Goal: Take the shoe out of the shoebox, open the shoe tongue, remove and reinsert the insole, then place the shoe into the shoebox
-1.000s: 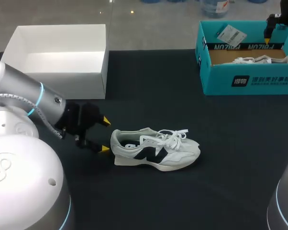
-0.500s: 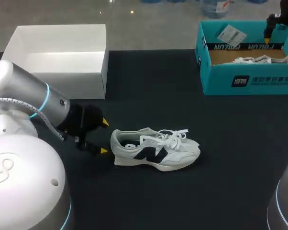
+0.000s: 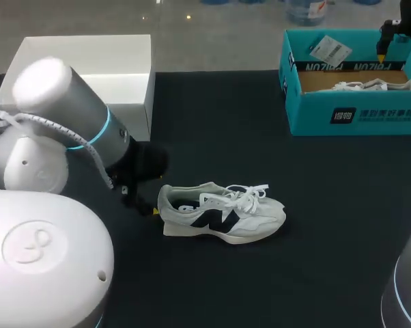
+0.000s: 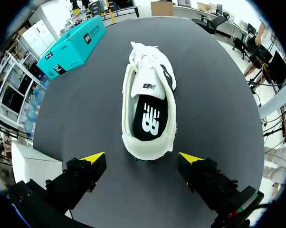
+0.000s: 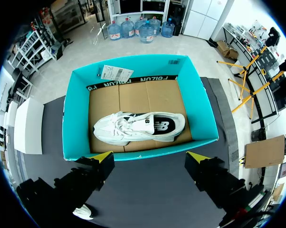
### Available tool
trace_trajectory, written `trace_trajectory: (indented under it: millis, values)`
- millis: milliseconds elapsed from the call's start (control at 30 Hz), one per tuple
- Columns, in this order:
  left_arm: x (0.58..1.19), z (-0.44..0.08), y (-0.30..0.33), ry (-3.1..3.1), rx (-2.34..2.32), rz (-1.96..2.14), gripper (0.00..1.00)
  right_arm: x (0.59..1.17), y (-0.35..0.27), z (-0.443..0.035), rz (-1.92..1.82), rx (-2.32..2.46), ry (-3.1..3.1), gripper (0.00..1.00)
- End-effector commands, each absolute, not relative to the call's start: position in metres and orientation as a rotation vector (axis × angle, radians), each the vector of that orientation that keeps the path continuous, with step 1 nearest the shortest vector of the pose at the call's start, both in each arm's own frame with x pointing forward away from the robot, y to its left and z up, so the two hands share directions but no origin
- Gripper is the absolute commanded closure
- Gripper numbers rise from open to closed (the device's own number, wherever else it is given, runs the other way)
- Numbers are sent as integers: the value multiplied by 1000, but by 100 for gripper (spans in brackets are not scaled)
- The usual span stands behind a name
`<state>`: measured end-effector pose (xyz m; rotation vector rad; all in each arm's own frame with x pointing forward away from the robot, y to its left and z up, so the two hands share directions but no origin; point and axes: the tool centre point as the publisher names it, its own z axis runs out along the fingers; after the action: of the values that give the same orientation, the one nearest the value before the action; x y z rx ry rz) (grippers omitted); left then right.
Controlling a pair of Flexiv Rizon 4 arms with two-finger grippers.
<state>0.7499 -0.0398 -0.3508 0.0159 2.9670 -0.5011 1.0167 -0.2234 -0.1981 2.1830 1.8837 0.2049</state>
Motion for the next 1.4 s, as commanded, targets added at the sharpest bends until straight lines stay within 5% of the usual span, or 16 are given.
trace_trajectory:
  millis: [33,1400]
  values:
    - [755,-348,-46,3042,12,-293,0,1017,-223,-198,205,2183,1883,0]
    - [751,-345,-47,3081,53,-196,0,1017,-223,-198,205,2183,1883,0]
